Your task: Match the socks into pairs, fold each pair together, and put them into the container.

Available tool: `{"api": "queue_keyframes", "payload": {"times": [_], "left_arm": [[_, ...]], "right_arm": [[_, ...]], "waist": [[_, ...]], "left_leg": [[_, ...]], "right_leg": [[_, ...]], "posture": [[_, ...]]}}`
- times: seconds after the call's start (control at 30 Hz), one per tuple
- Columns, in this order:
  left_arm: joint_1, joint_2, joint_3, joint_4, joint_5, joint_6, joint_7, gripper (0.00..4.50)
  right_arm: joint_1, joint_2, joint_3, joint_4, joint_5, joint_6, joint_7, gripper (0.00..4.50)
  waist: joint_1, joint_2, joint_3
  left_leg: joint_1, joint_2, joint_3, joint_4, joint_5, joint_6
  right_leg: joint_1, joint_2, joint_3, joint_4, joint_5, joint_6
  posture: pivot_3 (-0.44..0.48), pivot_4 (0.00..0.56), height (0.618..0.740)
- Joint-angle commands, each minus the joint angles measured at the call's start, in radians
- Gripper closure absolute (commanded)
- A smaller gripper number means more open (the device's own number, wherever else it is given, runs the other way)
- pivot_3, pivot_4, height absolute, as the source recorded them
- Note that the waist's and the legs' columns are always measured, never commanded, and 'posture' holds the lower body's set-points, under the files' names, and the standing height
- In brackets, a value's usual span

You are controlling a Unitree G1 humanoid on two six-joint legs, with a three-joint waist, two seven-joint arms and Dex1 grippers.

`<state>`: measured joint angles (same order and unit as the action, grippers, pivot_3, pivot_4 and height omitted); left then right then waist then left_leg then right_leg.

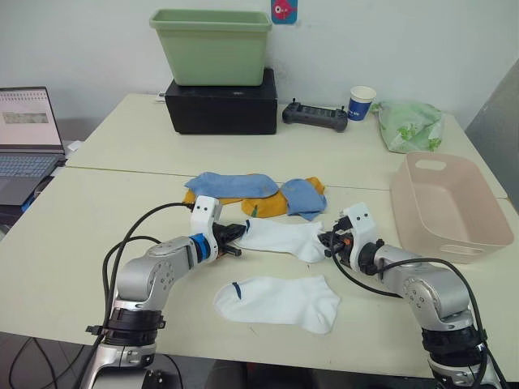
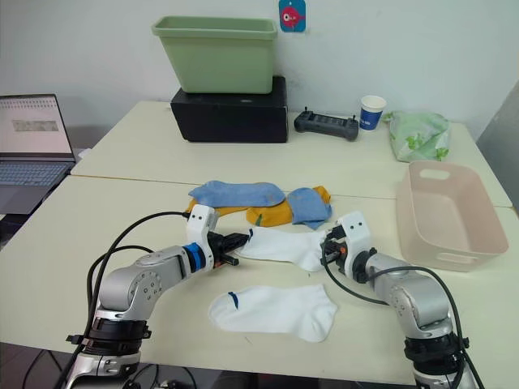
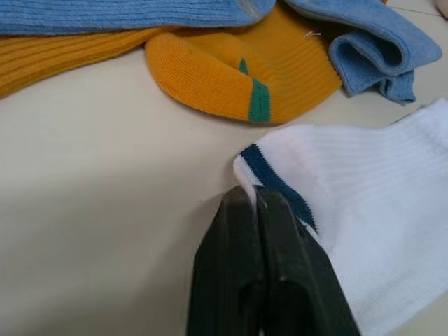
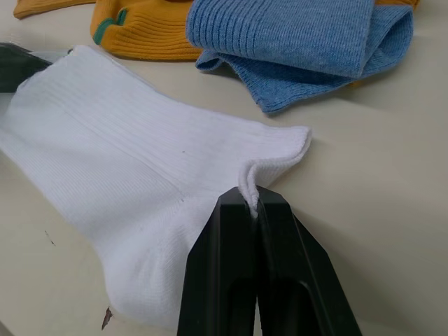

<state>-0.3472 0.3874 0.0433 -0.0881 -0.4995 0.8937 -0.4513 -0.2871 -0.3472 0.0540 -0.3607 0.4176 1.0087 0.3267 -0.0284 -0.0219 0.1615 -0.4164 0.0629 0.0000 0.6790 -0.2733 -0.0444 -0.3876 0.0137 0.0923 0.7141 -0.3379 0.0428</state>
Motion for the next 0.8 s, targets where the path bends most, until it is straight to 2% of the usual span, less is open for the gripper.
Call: {"api": "queue_keyframes", "payload": {"times": [0.03, 0.23, 0.3, 0.37, 0.43, 0.57, 0.67, 0.8], "left_arm": [[0.039, -0.012, 0.039, -0.088, -0.076, 0.051, -0.023, 4.47], [0.097, 0.034, 0.159, -0.257, -0.244, 0.150, -0.056, 4.47], [0.100, 0.054, 0.216, -0.317, -0.325, 0.205, -0.047, 4.47], [0.108, 0.072, 0.304, -0.392, -0.460, 0.276, -0.017, 4.47], [0.174, 0.099, 0.364, -0.479, -0.581, 0.329, 0.003, 4.47], [0.394, 0.132, 0.412, -0.606, -0.756, 0.358, 0.059, 4.47], [0.556, 0.119, 0.411, -0.680, -0.778, 0.309, 0.118, 4.47], [0.645, 0.126, 0.340, -0.696, -0.672, 0.224, 0.113, 4.47]], "right_arm": [[-0.008, 0.010, -0.042, -0.069, 0.028, -0.014, 0.003, 4.50], [-0.016, 0.042, -0.121, -0.160, 0.165, 0.071, 0.026, 4.50], [-0.019, 0.050, -0.186, -0.226, 0.281, 0.145, 0.040, 4.50], [-0.006, 0.035, -0.292, -0.303, 0.463, 0.242, 0.047, 4.50], [0.045, 0.005, -0.376, -0.353, 0.631, 0.323, 0.030, 4.50], [0.151, -0.044, -0.403, -0.402, 0.755, 0.354, -0.030, 4.50], [0.224, -0.093, -0.379, -0.445, 0.815, 0.342, -0.049, 4.50], [0.275, -0.140, -0.341, -0.457, 0.809, 0.294, -0.063, 4.50]], "waist": [[-0.001, 0.000, 0.000], [-0.003, 0.000, 0.000], [-0.004, 0.000, 0.001], [-0.004, -0.001, 0.001], [-0.004, -0.001, 0.001], [-0.007, -0.001, 0.001], [-0.009, -0.001, 0.002], [-0.008, -0.001, 0.001]], "left_leg": [[0.000, 0.000, 0.000, 0.000, 0.000, 0.000], [0.000, 0.001, -0.001, 0.000, 0.000, 0.000], [0.000, 0.001, -0.001, 0.000, 0.000, 0.000], [-0.001, 0.001, -0.001, 0.000, 0.000, 0.000], [-0.002, 0.001, -0.002, -0.001, 0.000, 0.000], [-0.001, 0.001, -0.004, -0.002, -0.001, 0.000], [0.000, 0.001, -0.005, -0.002, 0.000, 0.000], [0.001, 0.000, -0.003, -0.002, 0.000, 0.000]], "right_leg": [[0.000, 0.000, 0.000, 0.000, 0.000, 0.000], [-0.001, 0.000, -0.001, 0.001, 0.000, 0.000], [-0.001, 0.001, -0.001, 0.001, 0.000, 0.000], [-0.001, 0.000, -0.001, 0.000, 0.000, 0.000], [0.000, 0.000, -0.001, -0.001, 0.000, 0.000], [0.000, -0.001, 0.001, -0.003, -0.001, 0.001], [0.000, -0.001, 0.002, -0.001, 0.000, 0.001], [0.001, -0.001, 0.002, -0.001, -0.001, 0.001]], "posture": [[0.000, 0.150, 0.696], [0.000, 0.150, 0.696], [0.000, 0.150, 0.696], [0.000, 0.150, 0.696], [0.000, 0.150, 0.696], [0.000, 0.150, 0.696], [0.000, 0.150, 0.696], [0.000, 0.150, 0.696]]}}
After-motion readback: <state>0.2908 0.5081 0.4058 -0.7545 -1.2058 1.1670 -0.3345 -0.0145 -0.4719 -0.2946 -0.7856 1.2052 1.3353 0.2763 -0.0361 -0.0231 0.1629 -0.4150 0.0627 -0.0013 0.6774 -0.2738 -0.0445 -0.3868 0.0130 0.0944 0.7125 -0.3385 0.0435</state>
